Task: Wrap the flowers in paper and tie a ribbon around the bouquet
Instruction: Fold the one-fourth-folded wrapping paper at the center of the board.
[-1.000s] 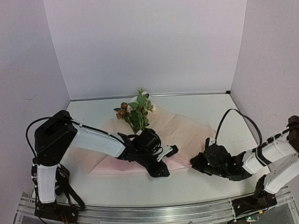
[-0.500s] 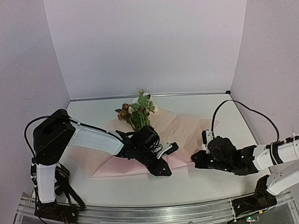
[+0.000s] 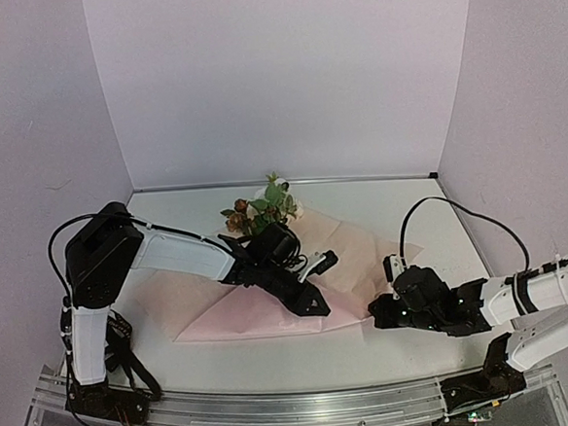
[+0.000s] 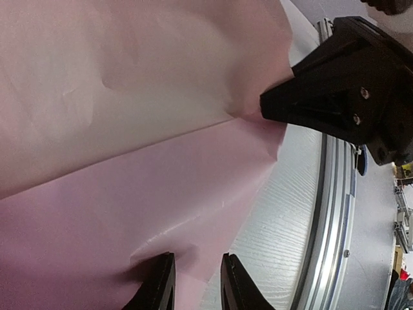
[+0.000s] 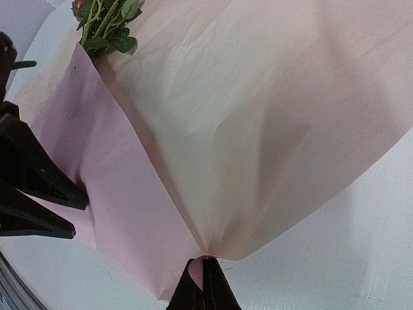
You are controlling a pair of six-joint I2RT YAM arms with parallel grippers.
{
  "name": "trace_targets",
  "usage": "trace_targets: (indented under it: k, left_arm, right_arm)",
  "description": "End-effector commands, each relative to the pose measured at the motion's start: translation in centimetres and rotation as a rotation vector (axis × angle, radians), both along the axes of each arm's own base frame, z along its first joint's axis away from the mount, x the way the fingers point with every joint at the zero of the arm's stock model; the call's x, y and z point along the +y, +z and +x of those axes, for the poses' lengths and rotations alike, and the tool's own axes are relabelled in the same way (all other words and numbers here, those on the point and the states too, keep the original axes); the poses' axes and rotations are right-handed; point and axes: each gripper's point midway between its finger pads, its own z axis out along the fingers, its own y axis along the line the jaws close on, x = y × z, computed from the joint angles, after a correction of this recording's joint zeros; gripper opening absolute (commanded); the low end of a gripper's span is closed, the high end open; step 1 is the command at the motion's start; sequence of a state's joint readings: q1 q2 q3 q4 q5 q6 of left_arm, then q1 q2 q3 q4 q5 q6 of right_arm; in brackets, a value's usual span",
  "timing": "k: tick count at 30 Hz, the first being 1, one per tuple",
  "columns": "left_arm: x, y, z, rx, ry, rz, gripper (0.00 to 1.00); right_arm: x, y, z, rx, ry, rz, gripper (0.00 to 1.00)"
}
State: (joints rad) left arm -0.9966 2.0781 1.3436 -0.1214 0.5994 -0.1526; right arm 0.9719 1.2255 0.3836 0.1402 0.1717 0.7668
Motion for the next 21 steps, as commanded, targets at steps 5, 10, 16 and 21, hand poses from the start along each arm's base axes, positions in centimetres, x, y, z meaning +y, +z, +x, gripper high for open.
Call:
trace_targets:
  k: [5, 10, 16, 21]
  left_arm:
    - [-1.0, -2.6, 2.2, -0.054, 0.048, 0.075, 0.26]
    - [-0.6, -4.3, 2.7, -0.062, 0.073, 0.134, 0.26]
    - [-0.2, -4.7, 2.5, -0.06, 0.078, 0.145, 0.27]
    - [-0.6, -2.8, 2.5, -0.067, 0.078, 0.107, 0.28]
  right_arm:
    - [0.0, 0.3, 0.1, -0.038, 0.018, -0.025, 0.0]
    - [0.3, 1.3, 0.2, -0.065, 0.026, -0.013, 0.0]
    - [0.8, 3.1, 0.4, -0.114, 0.052, -0.008, 0.0]
    - [1.2, 4.3, 0.2, -0.129, 0.095, -0.039, 0.0]
